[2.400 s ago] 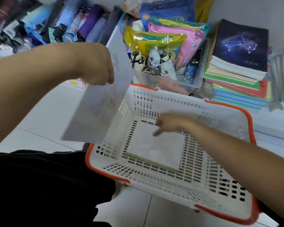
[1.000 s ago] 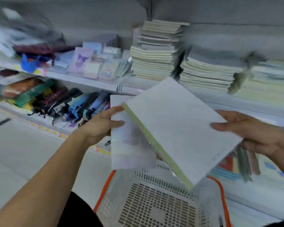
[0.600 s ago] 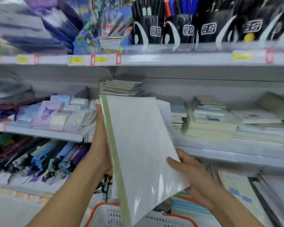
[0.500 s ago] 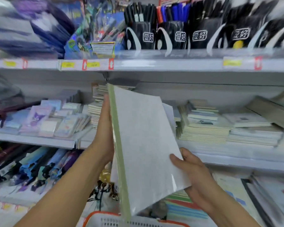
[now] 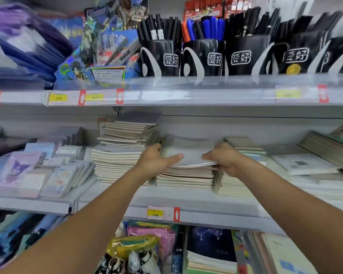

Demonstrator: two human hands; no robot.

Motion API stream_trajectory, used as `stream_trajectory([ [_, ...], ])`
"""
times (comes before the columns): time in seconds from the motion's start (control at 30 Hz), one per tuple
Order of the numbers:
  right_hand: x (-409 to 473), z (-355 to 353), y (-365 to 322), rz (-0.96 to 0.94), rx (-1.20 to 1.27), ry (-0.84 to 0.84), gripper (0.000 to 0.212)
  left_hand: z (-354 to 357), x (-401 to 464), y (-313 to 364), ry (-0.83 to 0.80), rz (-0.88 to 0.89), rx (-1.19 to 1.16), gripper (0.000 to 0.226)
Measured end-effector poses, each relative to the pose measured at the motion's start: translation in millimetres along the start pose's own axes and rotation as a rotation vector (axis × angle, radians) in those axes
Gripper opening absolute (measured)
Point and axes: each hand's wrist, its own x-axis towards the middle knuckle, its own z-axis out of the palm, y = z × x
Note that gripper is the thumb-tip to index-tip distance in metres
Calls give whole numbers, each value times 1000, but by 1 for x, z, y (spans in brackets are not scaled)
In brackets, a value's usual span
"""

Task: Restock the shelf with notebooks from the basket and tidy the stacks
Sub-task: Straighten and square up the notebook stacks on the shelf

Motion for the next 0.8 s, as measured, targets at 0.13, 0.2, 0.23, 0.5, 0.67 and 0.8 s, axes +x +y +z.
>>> stream_trajectory([
  [0.13,29,6,2,-46,-414,50,67,32,14,-39,199,118,-48,90],
  [0.2,36,9,3,-23,-410,67,73,54,18,-45,253,82,-159,72],
  [0.23,41,9,3,20,-285,57,78,62,20,-43,313,42,-207,63],
  [0.5,77,-1,19,225,558,-127,80,78,50,-25,661,-238,-411,71],
  [0.67,91,11,33,178,668,-146,86,76,65,-35,690,-244,-424,66],
  [0.8,93,17,34,134,665,-169,92,81,70,-39,773,-254,-506,57],
])
